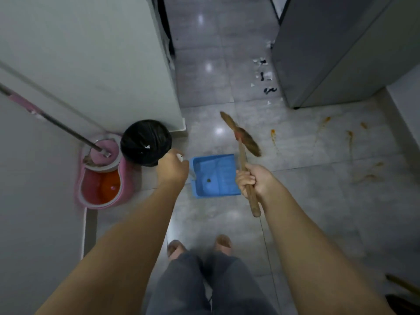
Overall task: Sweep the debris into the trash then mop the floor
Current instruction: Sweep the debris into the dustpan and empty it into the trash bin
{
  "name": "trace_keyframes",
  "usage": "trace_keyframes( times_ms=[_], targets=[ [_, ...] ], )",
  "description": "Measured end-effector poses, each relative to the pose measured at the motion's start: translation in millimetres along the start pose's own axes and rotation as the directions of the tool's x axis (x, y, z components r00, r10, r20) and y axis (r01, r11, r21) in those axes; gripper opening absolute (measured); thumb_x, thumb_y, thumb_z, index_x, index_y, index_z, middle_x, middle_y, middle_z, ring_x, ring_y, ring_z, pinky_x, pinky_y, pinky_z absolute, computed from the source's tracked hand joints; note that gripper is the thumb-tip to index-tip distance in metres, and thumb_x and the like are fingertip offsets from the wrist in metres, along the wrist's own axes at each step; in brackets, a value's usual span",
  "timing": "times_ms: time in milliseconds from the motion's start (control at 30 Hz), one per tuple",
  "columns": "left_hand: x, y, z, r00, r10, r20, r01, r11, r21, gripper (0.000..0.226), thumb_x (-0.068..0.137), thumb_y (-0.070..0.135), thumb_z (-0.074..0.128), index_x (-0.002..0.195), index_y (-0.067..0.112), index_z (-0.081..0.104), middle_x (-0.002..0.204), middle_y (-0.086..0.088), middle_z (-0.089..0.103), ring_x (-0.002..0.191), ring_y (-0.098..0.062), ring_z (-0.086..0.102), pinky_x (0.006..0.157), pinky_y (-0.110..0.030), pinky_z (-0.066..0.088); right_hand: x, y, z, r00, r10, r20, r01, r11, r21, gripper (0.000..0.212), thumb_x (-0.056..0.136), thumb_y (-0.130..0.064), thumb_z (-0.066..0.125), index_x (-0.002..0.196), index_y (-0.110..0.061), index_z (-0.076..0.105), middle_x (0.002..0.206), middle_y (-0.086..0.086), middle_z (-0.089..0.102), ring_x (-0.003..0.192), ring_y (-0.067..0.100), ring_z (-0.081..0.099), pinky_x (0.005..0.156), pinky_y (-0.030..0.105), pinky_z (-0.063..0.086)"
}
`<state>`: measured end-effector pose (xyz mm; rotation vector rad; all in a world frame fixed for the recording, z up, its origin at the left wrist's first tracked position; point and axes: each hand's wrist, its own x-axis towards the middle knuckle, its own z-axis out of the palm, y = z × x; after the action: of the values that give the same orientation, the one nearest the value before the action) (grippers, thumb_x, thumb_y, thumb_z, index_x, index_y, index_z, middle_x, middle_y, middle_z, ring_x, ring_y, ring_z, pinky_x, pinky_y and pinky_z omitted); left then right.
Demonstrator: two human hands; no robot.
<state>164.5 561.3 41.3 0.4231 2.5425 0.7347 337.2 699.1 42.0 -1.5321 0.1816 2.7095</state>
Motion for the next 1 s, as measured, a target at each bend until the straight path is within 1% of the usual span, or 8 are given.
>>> trace_keyframes(
  times_ms=[100,200,267,367,467,567,767,1000],
  targets=[
    [11.9,27.7,15.6,1.0,0.023,0.016,-0.022,1.0,-0.021,0.024,0.085,0.017,0.062,0.109,0.016,0.065,0.103,-0.008,0.067,0.08,-0.019,0.055,0.068,-0.025,0.04,0.6,-22.0,-3.8,0.998,-0.063,0.007,0.063,0.998,0.015,0.035,0.106,-0.033,0.033,0.087,-0.008,0.048,0.038,-0.001,0.029,0.02,0.009,0.027,0.02,0.016,0.02],
    [35.4,53.8,30.5,0.998,0.058,0.034,-0.057,0.998,-0.031,0.024,0.084,0.017,0.062,0.108,0.016,0.065,0.104,-0.009,0.068,0.086,-0.024,0.061,0.069,-0.025,0.042,8.0,-43.3,-6.7,0.991,-0.135,-0.004,0.135,0.989,0.051,0.034,0.107,-0.036,0.033,0.102,-0.007,0.051,0.043,-0.003,0.031,0.023,0.006,0.028,0.022,0.014,0.021],
    [56.8,71.4,40.2,0.996,0.068,0.048,-0.068,0.998,-0.02,0.023,0.084,0.017,0.062,0.107,0.017,0.066,0.103,-0.009,0.069,0.091,-0.026,0.063,0.071,-0.024,0.042,14.8,-59.0,-2.1,0.982,-0.186,0.018,0.184,0.98,0.079,0.03,0.107,-0.032,0.036,0.098,-0.007,0.05,0.045,-0.003,0.033,0.025,0.006,0.029,0.023,0.014,0.021],
    [95.8,97.2,53.7,0.991,0.102,0.092,-0.102,0.995,0.005,0.023,0.083,0.019,0.061,0.106,0.019,0.065,0.101,-0.007,0.069,0.084,-0.022,0.06,0.068,-0.023,0.039,27.9,-92.1,16.5,0.968,-0.241,0.074,0.227,0.961,0.156,0.031,0.106,-0.025,0.037,0.081,-0.009,0.046,0.047,-0.001,0.036,0.028,0.007,0.033,0.024,0.014,0.024],
    [138.0,127.5,60.2,0.983,0.118,0.138,-0.118,0.993,-0.008,0.023,0.082,0.017,0.061,0.105,0.02,0.065,0.101,-0.005,0.068,0.08,-0.019,0.057,0.067,-0.023,0.038,39.6,-130.3,44.4,0.965,-0.222,0.139,0.177,0.943,0.283,0.038,0.105,-0.025,0.036,0.069,-0.015,0.039,0.046,-0.001,0.034,0.027,0.009,0.033,0.024,0.015,0.024],
    [176.9,157.8,60.3,0.974,0.151,0.17,-0.152,0.988,-0.01,0.023,0.083,0.013,0.06,0.105,0.017,0.065,0.1,-0.006,0.067,0.077,-0.017,0.055,0.063,-0.023,0.039,47.9,-163.2,73.7,0.968,-0.196,0.16,0.143,0.946,0.293,0.035,0.104,-0.029,0.038,0.071,-0.017,0.037,0.044,-0.002,0.034,0.025,0.01,0.031,0.022,0.016,0.021],
    [237.2,217.7,65.4,0.97,0.201,0.139,-0.208,0.978,0.033,0.023,0.084,0.013,0.058,0.106,0.017,0.065,0.097,-0.006,0.068,0.075,-0.015,0.051,0.063,-0.024,0.036,65.1,-201.8,109.0,0.977,-0.196,0.087,0.173,0.959,0.225,0.039,0.103,-0.039,0.039,0.069,-0.02,0.035,0.042,-0.005,0.03,0.024,0.006,0.028,0.02,0.016,0.017],
    [309.2,275.1,90.2,0.981,0.176,0.086,-0.18,0.983,0.043,0.021,0.085,0.016,0.057,0.105,0.019,0.061,0.088,0.0,0.062,0.076,-0.019,0.053,0.064,-0.025,0.036,89.2,-279.4,140.9,0.982,-0.177,-0.072,0.188,0.963,0.191,0.052,0.098,-0.054,0.044,0.061,-0.018,0.037,0.041,-0.007,0.028,0.024,0.005,0.024,0.023,0.012,0.015]
  ],
)
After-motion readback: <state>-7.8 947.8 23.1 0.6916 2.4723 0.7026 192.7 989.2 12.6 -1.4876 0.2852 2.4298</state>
